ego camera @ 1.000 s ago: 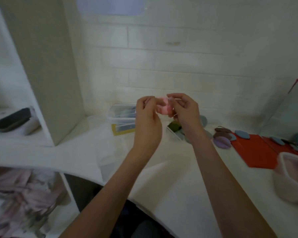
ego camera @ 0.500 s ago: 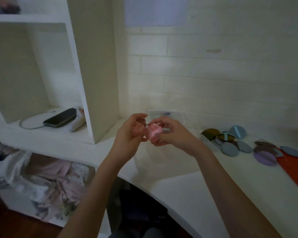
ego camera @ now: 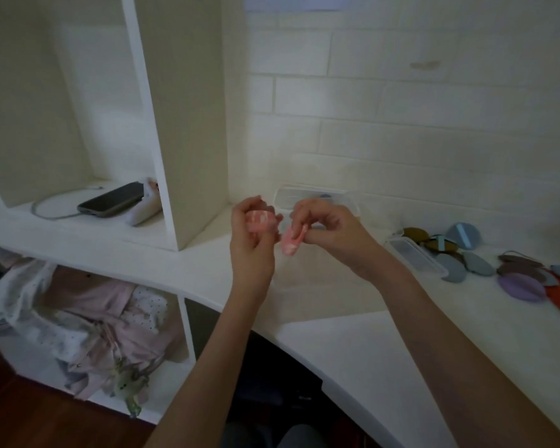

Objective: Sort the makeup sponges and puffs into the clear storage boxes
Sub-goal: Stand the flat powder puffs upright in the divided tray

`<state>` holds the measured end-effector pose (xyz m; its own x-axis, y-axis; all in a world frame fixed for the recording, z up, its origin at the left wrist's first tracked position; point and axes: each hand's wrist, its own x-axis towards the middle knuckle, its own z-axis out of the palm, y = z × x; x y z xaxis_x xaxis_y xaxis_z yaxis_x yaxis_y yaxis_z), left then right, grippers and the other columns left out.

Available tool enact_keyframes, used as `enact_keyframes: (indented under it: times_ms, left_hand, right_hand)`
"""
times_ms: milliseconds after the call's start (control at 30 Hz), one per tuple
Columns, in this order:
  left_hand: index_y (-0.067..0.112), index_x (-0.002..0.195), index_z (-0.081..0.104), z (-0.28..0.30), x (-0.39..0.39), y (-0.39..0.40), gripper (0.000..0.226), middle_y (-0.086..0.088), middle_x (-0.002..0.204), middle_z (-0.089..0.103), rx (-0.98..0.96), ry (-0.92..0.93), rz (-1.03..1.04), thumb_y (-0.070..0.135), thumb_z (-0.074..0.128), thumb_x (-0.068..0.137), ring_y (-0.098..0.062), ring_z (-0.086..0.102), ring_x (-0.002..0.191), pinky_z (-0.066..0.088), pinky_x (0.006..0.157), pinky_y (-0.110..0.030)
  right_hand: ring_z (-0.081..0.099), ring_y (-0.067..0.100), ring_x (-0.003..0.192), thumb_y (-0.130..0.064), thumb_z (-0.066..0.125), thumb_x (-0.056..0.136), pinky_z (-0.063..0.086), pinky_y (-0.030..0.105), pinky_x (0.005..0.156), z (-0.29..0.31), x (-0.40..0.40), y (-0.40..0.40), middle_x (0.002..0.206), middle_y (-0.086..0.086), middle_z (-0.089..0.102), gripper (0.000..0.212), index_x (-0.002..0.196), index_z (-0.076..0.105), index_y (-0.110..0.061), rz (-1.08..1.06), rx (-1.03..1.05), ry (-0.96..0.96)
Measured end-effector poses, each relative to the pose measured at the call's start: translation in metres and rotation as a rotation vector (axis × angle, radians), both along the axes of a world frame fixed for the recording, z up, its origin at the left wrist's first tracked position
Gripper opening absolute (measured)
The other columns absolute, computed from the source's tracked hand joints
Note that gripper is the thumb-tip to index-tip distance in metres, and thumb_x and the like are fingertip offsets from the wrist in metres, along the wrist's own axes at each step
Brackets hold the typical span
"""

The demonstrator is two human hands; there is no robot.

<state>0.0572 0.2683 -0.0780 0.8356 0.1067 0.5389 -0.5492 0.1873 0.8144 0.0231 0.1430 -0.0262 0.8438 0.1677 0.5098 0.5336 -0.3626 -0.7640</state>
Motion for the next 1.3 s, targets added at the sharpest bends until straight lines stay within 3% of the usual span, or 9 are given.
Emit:
enact_keyframes:
  times_ms: [100,200,300,467,633,767,967,1133,1300]
  left_hand:
    - [0.013,0.118,0.049,-0.009,-0.004,-0.009,0.026,-0.014,0.113,0.058,-0.196,0.007,0.145,0.001,0.048,0.094,-0.021,0.065,0.098,0.054,0.067,-0.021]
    - [0.014,0.118,0.052,-0.01,-0.003,-0.012,0.03,-0.015,0.115,0.057,-0.168,0.006,0.198,-0.002,0.045,0.093,-0.019,0.064,0.098,0.052,0.065,-0.016]
    - [0.014,0.12,0.053,-0.013,-0.001,-0.01,0.031,-0.014,0.116,0.058,-0.116,-0.001,0.206,0.0,0.046,0.093,-0.019,0.064,0.102,0.055,0.076,-0.023]
    - [0.011,0.122,0.052,-0.014,-0.008,-0.009,0.036,-0.014,0.116,0.057,-0.123,-0.048,0.249,-0.004,0.044,0.091,-0.021,0.06,0.105,0.054,0.083,-0.029]
    - [0.013,0.137,0.041,-0.012,-0.01,-0.011,0.054,0.015,0.117,0.05,-0.166,-0.02,0.213,-0.011,0.044,0.089,0.002,0.056,0.101,0.05,0.086,-0.022]
    - [0.01,0.135,0.044,-0.01,-0.013,-0.01,0.05,-0.001,0.118,0.056,-0.155,-0.013,0.173,-0.01,0.048,0.089,0.009,0.059,0.087,0.045,0.081,-0.012]
    - [0.012,0.127,0.053,-0.011,-0.011,-0.008,0.045,-0.01,0.114,0.059,-0.212,-0.029,0.032,-0.012,0.047,0.089,-0.025,0.06,0.105,0.053,0.082,-0.027]
    - [0.017,0.128,0.055,-0.013,-0.012,-0.007,0.039,-0.005,0.112,0.062,-0.232,-0.044,-0.036,0.003,0.051,0.092,-0.031,0.059,0.109,0.051,0.093,-0.048]
    - [0.022,0.132,0.05,-0.011,-0.017,-0.009,0.037,-0.005,0.122,0.063,-0.222,-0.044,-0.058,0.019,0.041,0.096,-0.019,0.06,0.114,0.051,0.088,-0.029]
  right_hand:
    - [0.062,0.015,0.061,0.014,0.05,0.065,0.042,0.017,0.06,-0.004,0.0,-0.002,0.067,0.011,0.062,0.031,0.063,0.062,-0.014,0.066,-0.012,0.088]
    - [0.065,0.023,0.066,0.009,0.053,0.065,0.048,0.027,0.063,-0.005,0.0,-0.002,0.072,0.002,0.064,0.032,0.065,0.068,-0.019,0.098,-0.161,0.1]
    - [0.061,0.028,0.077,0.01,0.058,0.068,0.038,0.01,0.059,-0.005,-0.001,0.0,0.079,-0.005,0.062,0.038,0.071,0.071,-0.026,0.074,-0.348,0.099]
    - [0.06,0.014,0.076,0.009,0.06,0.072,0.039,0.007,0.057,0.003,-0.005,0.003,0.079,-0.004,0.065,0.024,0.08,0.057,-0.014,0.05,-0.506,0.146]
    - [0.055,0.009,0.08,0.003,0.063,0.072,0.037,0.008,0.061,0.002,-0.002,0.007,0.08,-0.013,0.054,0.029,0.067,0.06,-0.026,0.008,-0.744,0.146]
    - [0.056,0.005,0.071,0.002,0.066,0.074,0.04,0.006,0.064,0.0,0.0,0.003,0.077,-0.005,0.065,0.023,0.078,0.06,-0.019,0.015,-0.592,0.204]
    - [0.067,0.007,0.071,-0.002,0.074,0.076,0.05,0.014,0.07,0.001,0.002,-0.004,0.074,0.003,0.07,0.026,0.072,0.054,-0.018,0.011,-0.368,0.261]
    - [0.059,0.015,0.062,-0.008,0.075,0.078,0.053,0.033,0.065,0.006,0.002,-0.005,0.083,0.009,0.062,0.026,0.09,0.052,-0.012,-0.134,-0.021,0.133]
    - [0.064,0.025,0.069,-0.021,0.076,0.078,0.056,0.032,0.07,-0.003,0.002,0.015,0.096,0.006,0.063,0.036,0.105,0.053,-0.023,-0.145,-0.103,0.144]
